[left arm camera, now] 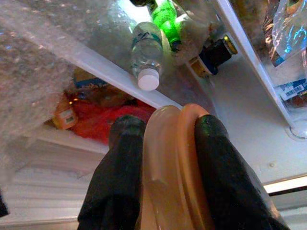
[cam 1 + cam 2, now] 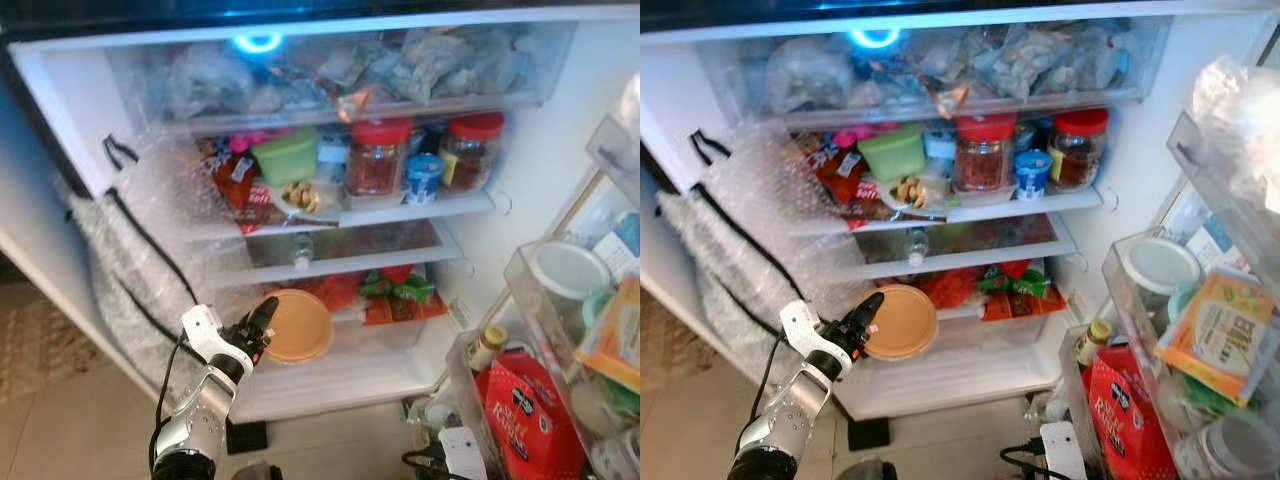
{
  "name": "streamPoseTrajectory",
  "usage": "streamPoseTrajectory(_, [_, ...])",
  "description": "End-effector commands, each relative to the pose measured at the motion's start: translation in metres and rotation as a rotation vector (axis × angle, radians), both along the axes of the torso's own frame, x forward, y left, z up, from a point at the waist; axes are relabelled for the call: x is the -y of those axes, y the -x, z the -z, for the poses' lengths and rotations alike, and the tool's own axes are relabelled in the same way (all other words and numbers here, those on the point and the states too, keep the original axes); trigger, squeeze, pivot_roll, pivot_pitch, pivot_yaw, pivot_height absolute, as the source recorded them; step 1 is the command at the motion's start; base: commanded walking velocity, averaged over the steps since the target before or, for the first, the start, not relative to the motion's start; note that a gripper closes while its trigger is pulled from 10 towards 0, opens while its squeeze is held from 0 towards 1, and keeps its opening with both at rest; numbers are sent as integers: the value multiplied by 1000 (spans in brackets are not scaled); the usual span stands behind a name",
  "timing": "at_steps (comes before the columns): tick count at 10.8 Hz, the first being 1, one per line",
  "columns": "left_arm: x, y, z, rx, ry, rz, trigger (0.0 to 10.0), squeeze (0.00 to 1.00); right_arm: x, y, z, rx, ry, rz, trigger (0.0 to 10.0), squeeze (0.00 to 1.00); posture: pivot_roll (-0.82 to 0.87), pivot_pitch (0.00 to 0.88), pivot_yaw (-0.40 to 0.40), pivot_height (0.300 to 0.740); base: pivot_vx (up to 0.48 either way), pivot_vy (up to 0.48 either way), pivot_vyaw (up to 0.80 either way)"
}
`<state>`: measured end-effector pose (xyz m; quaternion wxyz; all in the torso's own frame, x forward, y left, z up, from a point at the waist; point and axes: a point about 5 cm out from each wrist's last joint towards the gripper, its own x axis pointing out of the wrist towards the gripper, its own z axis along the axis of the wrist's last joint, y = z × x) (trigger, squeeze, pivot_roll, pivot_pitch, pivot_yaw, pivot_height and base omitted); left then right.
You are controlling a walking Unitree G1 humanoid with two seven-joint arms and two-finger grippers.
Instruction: Restocking fridge
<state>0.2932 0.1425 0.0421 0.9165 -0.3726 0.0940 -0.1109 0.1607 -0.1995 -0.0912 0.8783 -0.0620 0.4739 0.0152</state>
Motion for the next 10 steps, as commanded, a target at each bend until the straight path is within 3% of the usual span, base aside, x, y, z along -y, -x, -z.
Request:
streamPoseTrajectory(1, [0, 0, 0, 1, 4, 10, 10000, 0, 0, 0, 0, -1, -1, -1, 10000, 0, -24, 39, 25, 670, 289, 0, 0])
streamPoseTrajectory(10, [2, 1, 0, 1, 1, 37, 10000, 0, -2, 2, 1, -8, -6, -1, 10000, 0, -18, 38, 27, 670, 304, 0, 0])
